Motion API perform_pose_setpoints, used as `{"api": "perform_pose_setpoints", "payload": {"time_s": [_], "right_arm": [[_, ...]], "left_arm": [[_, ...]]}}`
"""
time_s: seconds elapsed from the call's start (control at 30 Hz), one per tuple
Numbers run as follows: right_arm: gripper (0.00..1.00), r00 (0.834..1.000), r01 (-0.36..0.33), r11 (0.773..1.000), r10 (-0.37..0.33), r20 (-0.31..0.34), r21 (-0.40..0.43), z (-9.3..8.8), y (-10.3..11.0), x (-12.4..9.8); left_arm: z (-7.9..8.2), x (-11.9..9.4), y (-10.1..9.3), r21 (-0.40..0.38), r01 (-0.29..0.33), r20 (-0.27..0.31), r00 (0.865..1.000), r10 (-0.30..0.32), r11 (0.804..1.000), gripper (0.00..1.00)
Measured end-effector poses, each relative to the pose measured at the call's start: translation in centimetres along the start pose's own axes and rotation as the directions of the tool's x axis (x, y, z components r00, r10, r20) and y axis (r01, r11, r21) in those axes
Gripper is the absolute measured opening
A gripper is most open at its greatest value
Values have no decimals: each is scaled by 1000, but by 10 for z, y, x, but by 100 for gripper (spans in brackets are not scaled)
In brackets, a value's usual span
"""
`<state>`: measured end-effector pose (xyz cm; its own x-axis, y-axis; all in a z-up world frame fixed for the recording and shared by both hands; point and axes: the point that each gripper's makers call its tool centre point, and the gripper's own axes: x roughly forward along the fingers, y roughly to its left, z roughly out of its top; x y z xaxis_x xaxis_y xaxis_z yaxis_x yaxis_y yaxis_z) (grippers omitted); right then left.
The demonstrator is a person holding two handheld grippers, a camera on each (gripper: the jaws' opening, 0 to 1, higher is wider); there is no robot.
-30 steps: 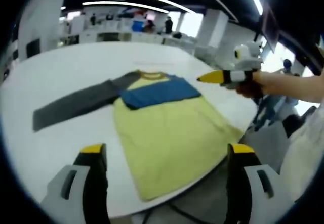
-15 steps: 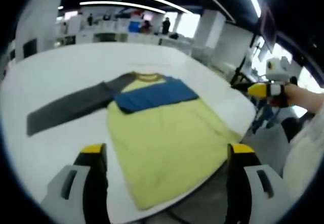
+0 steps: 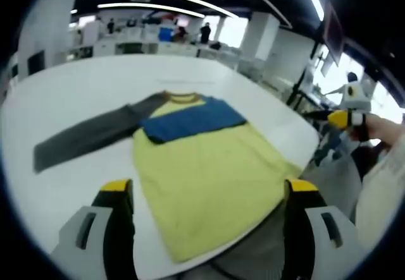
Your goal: Fold the garment on the visible template until the final outline fits inside the template.
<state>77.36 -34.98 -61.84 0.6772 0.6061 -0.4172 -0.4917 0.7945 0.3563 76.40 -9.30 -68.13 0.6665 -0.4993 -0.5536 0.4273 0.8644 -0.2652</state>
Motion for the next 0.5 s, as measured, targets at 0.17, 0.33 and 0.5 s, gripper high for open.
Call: {"api": "perform_pose_setpoints", "payload": {"time_s": [0.17,0.33,0.5], "right_arm": [[73,1000,4,1000,-4,-7,0,-5,0,-3],[72,1000,12,1000,-12,-11,10,-7,-2,-6],[72,1000,12,1000,-12,-13,18,-8,-1,-4]], "left_arm": [[-5,-10,44,-48,-74,0,997,74,996,95],[1,-24,90,-74,-148,15,989,149,986,95],[6,-34,123,-103,-192,34,980,197,976,95]]}}
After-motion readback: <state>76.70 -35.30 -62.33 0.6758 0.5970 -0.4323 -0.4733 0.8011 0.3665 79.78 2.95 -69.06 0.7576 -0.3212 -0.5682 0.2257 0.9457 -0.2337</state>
